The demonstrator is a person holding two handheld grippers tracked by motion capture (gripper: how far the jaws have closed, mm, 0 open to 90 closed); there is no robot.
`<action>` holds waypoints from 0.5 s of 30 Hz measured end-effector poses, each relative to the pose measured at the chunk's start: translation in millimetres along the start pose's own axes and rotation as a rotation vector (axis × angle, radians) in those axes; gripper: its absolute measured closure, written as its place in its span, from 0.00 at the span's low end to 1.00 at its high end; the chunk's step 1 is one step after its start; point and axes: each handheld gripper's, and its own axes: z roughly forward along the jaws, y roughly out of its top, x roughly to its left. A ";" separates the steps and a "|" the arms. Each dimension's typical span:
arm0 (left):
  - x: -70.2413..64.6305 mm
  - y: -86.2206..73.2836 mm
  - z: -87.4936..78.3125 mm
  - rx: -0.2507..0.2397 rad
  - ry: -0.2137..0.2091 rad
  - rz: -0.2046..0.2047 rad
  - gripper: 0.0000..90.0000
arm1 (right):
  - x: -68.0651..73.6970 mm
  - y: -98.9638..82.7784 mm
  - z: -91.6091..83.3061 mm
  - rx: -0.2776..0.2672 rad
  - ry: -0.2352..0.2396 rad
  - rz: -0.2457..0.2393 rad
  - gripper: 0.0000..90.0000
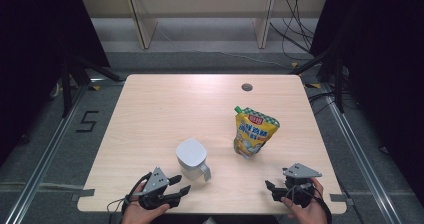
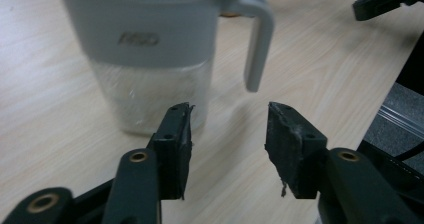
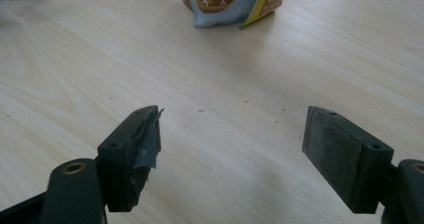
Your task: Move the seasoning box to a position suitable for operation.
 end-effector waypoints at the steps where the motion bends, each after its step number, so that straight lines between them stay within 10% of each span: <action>1: -5.5 3.5 1.9 -0.002 0.001 0.015 0.62 | 0.4 -0.1 0.5 -0.005 -0.002 0.008 0.27; 15: -21.0 15.6 39.3 0.018 -0.033 0.072 0.74 | 3.0 1.3 -0.4 0.008 0.013 0.018 0.27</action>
